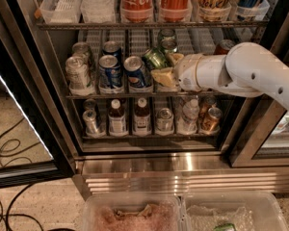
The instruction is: Pick green can from middle shelf of fridge
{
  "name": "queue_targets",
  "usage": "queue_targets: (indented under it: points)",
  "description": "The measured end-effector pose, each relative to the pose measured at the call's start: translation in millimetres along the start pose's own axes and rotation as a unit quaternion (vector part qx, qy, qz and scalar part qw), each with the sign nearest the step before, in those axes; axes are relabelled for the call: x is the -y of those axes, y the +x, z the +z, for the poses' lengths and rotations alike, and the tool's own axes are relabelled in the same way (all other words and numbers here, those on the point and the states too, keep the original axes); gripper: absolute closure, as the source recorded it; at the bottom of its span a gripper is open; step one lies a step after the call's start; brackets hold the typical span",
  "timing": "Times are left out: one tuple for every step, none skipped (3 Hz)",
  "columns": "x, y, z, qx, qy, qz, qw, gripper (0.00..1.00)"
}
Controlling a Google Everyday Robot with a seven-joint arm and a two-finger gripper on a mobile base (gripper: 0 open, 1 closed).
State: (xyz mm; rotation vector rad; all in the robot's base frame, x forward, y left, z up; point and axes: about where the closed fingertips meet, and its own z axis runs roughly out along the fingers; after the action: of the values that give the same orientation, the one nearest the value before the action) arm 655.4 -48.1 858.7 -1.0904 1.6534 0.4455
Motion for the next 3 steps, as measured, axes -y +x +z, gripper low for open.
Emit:
queue_targets:
  points:
    - [0.0, 0.0, 0.0, 0.000, 0.000, 0.000, 1.0000, 1.00]
    - [-0.4, -0.5, 0.6, 0.012, 0.002, 0.005, 0.9999, 1.00]
    - [1.3, 0.6, -3.7, 0.043, 0.012, 0.021, 0.9988, 1.00]
